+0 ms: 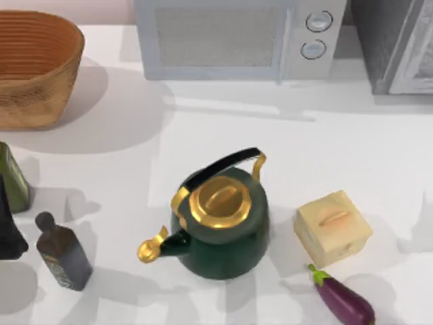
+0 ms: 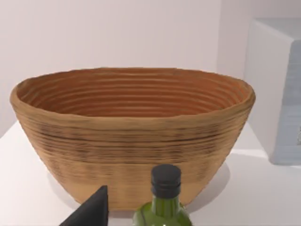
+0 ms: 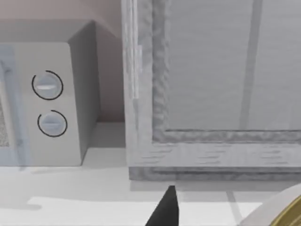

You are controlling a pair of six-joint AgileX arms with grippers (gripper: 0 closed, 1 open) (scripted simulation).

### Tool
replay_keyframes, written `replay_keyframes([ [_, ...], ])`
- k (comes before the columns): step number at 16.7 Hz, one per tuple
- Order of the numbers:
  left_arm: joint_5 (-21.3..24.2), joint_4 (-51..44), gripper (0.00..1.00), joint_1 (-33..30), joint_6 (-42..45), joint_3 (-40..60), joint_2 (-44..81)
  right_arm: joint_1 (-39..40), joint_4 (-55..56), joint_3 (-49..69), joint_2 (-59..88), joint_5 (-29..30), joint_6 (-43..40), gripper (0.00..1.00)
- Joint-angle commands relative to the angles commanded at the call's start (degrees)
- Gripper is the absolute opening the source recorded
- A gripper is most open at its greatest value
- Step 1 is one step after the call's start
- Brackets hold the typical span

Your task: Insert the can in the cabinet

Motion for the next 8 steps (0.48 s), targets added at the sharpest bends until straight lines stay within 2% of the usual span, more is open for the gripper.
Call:
replay_keyframes([
  [8,0.00,0.00,1.00,0.00,0.00,0.00,0.00,0.01,-2.02,-1.44,-4.06,-0.06,0.05,0.00],
])
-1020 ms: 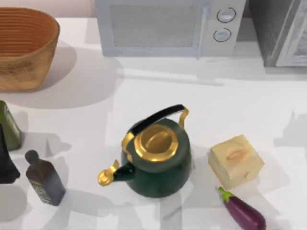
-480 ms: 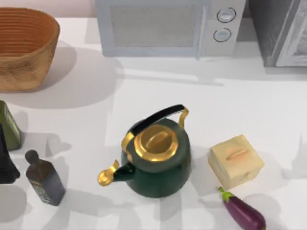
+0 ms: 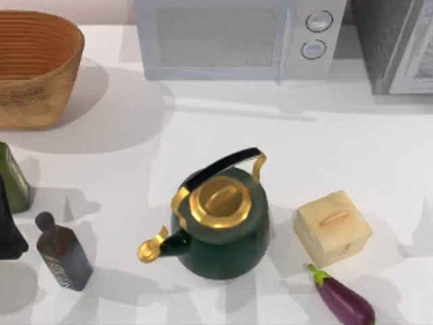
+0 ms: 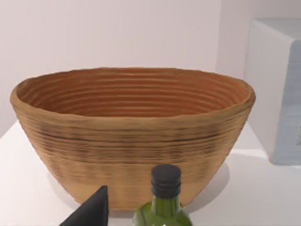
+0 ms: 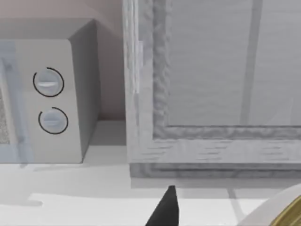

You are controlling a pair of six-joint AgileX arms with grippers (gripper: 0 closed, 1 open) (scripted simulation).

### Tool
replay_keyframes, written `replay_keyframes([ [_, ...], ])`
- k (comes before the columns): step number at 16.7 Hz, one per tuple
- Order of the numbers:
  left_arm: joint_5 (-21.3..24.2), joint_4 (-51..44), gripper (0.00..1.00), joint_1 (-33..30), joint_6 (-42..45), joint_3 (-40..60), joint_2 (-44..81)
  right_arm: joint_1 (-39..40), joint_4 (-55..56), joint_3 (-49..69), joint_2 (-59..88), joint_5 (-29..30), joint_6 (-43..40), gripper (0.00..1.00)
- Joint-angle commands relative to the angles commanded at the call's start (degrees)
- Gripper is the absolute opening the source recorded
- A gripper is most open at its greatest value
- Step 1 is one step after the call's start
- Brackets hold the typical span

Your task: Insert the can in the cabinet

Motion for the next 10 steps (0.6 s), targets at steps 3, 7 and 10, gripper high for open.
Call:
replay_keyframes([
  [3,0.00,0.00,1.00,0.00,0.00,0.00,0.00,0.19,-0.42,1.75,1.34,0.20,0.02,0.00],
  [7,0.00,0.00,1.00,0.00,0.00,0.00,0.00,1.25,-2.85,11.75,8.96,1.33,0.10,0.00],
  [10,0.00,0.00,1.00,0.00,0.00,0.00,0.00,2.49,-5.70,23.51,17.90,2.66,0.21,0.00],
])
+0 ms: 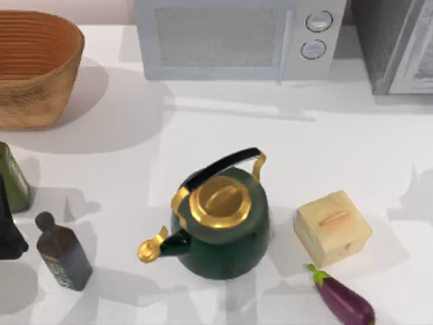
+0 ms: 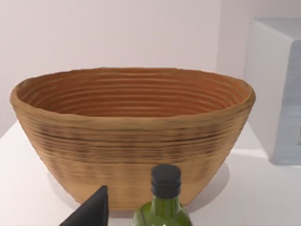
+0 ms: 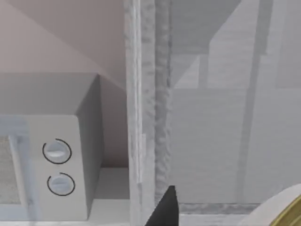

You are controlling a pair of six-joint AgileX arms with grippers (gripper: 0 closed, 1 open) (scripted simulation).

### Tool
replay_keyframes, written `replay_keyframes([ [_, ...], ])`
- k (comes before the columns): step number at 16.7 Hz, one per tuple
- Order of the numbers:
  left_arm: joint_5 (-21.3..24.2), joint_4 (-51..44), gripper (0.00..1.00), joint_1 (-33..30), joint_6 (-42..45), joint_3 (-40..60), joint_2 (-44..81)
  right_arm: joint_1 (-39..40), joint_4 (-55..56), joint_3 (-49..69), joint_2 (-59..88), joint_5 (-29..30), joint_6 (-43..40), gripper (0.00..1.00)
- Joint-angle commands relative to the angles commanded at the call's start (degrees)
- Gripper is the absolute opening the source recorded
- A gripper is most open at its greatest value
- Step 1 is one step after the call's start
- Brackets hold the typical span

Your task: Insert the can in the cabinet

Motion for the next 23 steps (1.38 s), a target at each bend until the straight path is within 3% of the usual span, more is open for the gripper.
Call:
replay_keyframes([
  [14,0.00,0.00,1.00,0.00,0.00,0.00,0.00,6.86,-15.66,64.83,49.21,7.31,0.58,0.00],
  [18,0.00,0.00,1.00,0.00,0.00,0.00,0.00,7.91,-18.06,74.72,56.74,8.43,0.67,0.00],
  [23,0.00,0.00,1.00,0.00,0.00,0.00,0.00,8.09,-18.47,76.42,58.03,8.62,0.68,0.00],
])
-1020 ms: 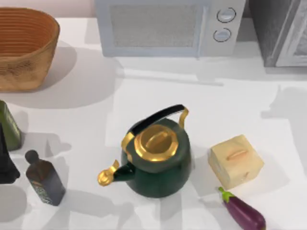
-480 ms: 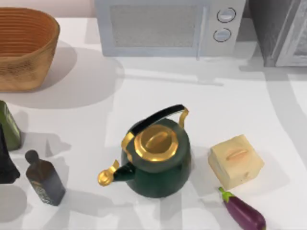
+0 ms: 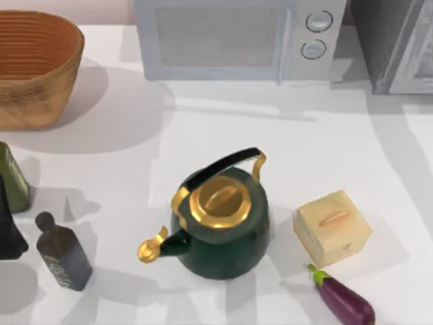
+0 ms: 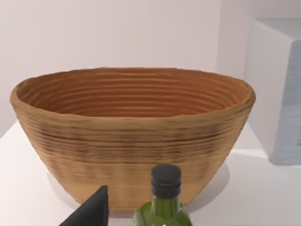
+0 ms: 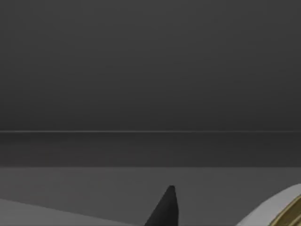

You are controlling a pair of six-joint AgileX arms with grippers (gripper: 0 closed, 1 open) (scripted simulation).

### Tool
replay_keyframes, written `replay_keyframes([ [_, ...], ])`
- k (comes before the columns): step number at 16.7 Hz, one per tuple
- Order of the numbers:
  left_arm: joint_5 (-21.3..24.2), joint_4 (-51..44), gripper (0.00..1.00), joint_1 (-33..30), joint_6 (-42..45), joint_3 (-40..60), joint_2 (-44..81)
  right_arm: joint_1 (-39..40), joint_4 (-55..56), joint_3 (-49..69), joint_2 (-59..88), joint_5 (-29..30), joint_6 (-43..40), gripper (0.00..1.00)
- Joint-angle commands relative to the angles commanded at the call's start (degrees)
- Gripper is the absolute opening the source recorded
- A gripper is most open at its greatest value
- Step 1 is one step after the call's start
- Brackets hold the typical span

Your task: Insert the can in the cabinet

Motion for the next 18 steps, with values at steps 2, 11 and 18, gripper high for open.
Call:
replay_keyframes([
  [2,0.00,0.00,1.00,0.00,0.00,0.00,0.00,-0.24,0.06,-0.14,-0.10,-0.07,0.10,0.00],
  [11,0.00,0.00,1.00,0.00,0.00,0.00,0.00,-2.03,-5.59,22.03,16.37,-1.62,0.07,0.00],
  [18,0.00,0.00,1.00,0.00,0.00,0.00,0.00,-4.13,-12.19,47.87,35.58,-3.42,0.02,0.00],
])
